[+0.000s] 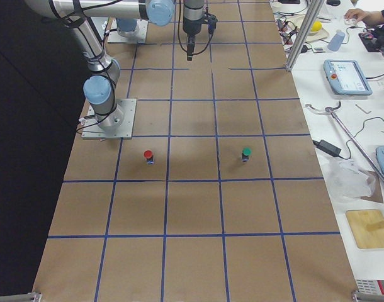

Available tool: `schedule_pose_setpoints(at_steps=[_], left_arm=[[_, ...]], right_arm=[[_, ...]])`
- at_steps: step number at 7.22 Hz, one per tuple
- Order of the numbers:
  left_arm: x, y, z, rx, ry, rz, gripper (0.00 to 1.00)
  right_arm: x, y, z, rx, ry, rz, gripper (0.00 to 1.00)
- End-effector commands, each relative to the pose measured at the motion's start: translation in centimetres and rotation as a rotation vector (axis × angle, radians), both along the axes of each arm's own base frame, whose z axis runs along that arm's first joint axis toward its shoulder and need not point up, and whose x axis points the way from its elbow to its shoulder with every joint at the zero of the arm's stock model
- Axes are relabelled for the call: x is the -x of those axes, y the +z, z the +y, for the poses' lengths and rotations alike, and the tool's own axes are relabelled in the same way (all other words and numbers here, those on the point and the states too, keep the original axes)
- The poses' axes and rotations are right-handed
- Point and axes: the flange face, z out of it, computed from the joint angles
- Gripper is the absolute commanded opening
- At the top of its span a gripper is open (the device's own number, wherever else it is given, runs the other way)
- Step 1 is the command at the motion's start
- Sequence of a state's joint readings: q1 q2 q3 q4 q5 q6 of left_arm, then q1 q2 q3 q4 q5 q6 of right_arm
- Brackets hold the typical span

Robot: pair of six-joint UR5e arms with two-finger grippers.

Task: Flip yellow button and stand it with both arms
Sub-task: 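Lower the left gripper onto the yellow button lying on the table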

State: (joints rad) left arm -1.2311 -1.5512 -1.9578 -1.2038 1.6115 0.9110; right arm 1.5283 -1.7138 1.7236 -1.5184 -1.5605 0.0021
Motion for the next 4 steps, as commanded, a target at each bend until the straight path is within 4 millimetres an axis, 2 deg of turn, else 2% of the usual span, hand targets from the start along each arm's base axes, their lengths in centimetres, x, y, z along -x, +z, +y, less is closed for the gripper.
schedule_pose_setpoints(at_steps=[1, 2, 4], left_arm=[[-8.0, -5.2, 0.0, 0.028, -0.150, -0.025, 1.00], [-9.6, -6.2, -0.5, 0.012, -0.148, -0.020, 1.00], [-11.5, -8.5, -1.2, -0.016, -0.131, 0.002, 0.99]], right_arm=[[-0.1, 0.1, 0.1, 0.001, 0.002, 0.000, 1.00], [0.0, 0.1, 0.1, 0.002, 0.005, 0.001, 1.00], [-0.1, 0.1, 0.2, 0.002, 0.006, -0.001, 1.00]])
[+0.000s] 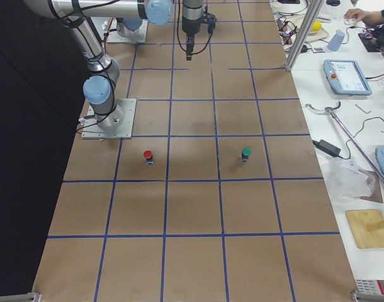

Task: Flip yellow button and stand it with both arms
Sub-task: 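Close the left gripper on the yellow button's body and lift it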

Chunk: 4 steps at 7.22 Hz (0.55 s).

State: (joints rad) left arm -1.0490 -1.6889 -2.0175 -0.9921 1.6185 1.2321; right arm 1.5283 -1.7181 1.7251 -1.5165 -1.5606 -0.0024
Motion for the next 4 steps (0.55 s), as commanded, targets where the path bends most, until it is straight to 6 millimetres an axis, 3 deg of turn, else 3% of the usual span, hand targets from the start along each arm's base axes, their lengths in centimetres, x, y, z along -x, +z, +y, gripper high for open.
schedule_pose_setpoints(at_steps=[1, 4], left_arm=[[-2.3, -2.3, -0.5, -0.014, -0.003, 0.005, 0.99], [-2.7, -3.9, -0.5, -0.045, -0.100, 0.020, 0.91]], right_arm=[[-0.1, 0.0, 0.1, 0.002, 0.002, -0.001, 1.00], [-0.1, 0.1, 0.0, 0.002, 0.005, -0.001, 1.00]])
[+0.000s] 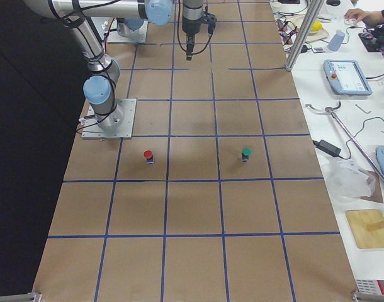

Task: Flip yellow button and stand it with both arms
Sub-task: 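Close the left gripper on the yellow button's body and lift it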

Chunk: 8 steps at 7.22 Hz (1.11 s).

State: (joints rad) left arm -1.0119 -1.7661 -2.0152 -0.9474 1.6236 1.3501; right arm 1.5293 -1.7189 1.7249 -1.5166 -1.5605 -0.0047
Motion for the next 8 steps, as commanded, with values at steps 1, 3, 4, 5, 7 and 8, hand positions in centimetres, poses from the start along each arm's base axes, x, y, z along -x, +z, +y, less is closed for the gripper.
schedule_pose_setpoints(at_steps=[1, 3, 4, 5, 7, 8], left_arm=[[-0.2, -0.7, 0.2, -0.015, -0.023, 0.006, 0.86], [-0.7, -1.9, 0.3, -0.049, -0.023, -0.003, 0.86], [-0.9, -1.8, 0.4, -0.058, -0.029, -0.015, 0.86], [-1.7, -1.9, 0.7, -0.059, -0.032, -0.012, 0.82], [-2.1, -1.8, 0.7, -0.054, -0.023, -0.013, 0.62], [-2.1, -1.7, 0.7, -0.050, -0.023, -0.010, 0.46]], right_arm=[[0.0, 0.0, -0.1, 0.002, 0.001, 0.000, 1.00], [0.0, 0.1, 0.0, 0.002, 0.000, 0.000, 1.00], [0.0, 0.1, 0.0, 0.002, 0.000, 0.000, 1.00], [0.0, 0.0, -0.1, 0.002, 0.000, 0.000, 1.00], [0.0, 0.1, 0.0, 0.003, 0.000, 0.000, 1.00], [0.0, 0.1, 0.0, 0.003, 0.000, 0.000, 1.00]])
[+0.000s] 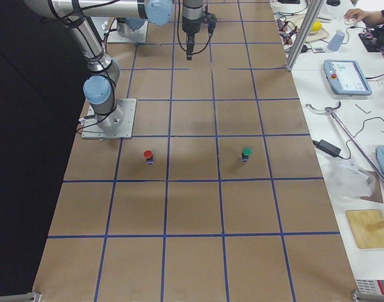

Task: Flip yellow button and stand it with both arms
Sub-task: 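Close the left gripper on the yellow button's body and lift it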

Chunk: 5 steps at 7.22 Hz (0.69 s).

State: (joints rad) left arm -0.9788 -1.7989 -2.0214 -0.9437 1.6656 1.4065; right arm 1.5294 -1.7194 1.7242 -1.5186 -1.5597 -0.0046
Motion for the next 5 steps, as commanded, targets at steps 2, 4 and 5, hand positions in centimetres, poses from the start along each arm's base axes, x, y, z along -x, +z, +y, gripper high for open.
schedule_pose_setpoints(at_steps=[2, 4, 5], left_arm=[[0.0, 0.3, 0.0, 0.010, 0.003, 0.004, 0.34], [0.3, 1.4, -0.2, 0.031, 0.001, 0.017, 0.20], [1.5, 2.3, 0.1, 0.049, 0.011, 0.120, 0.19]], right_arm=[[0.0, -0.1, 0.0, -0.001, 0.002, 0.000, 1.00], [0.1, 0.0, 0.0, -0.001, 0.000, 0.002, 1.00], [0.1, -0.1, -0.1, -0.001, 0.000, 0.000, 1.00]])
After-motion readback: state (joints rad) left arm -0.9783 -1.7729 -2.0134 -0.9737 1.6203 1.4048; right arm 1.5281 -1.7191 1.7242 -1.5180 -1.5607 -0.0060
